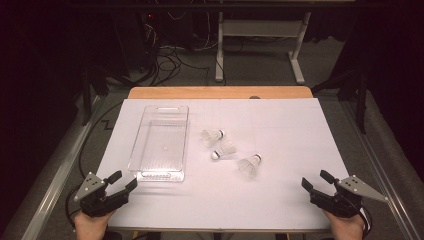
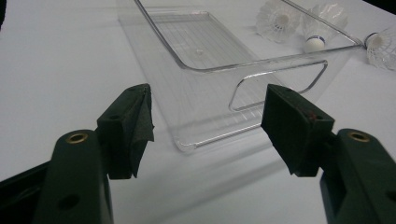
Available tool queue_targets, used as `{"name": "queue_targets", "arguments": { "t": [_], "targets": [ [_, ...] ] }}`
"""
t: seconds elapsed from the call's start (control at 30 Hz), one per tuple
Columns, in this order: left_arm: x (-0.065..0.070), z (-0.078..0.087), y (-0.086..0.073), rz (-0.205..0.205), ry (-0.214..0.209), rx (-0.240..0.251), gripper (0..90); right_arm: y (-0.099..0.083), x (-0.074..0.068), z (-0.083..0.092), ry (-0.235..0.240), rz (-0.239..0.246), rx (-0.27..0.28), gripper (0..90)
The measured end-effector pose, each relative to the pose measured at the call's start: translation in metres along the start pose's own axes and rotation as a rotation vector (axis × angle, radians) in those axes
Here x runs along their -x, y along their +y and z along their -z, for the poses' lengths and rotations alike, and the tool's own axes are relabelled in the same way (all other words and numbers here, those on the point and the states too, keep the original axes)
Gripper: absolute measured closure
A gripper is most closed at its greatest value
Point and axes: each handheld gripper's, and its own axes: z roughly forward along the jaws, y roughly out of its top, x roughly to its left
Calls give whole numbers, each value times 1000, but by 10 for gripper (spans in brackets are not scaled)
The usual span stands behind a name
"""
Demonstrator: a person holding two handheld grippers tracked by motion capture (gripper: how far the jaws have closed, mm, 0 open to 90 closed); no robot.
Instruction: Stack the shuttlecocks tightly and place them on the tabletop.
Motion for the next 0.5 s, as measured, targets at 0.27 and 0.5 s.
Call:
{"name": "queue_targets", "arguments": {
  "t": [0.27,0.5],
  "targets": [
    [1,0,0,0,-4,2,348,0,0,0,3,0,0,266],
    [2,0,0,-7,-3,-1,348,0,0,0,-1,-3,0,266]
  ]
}}
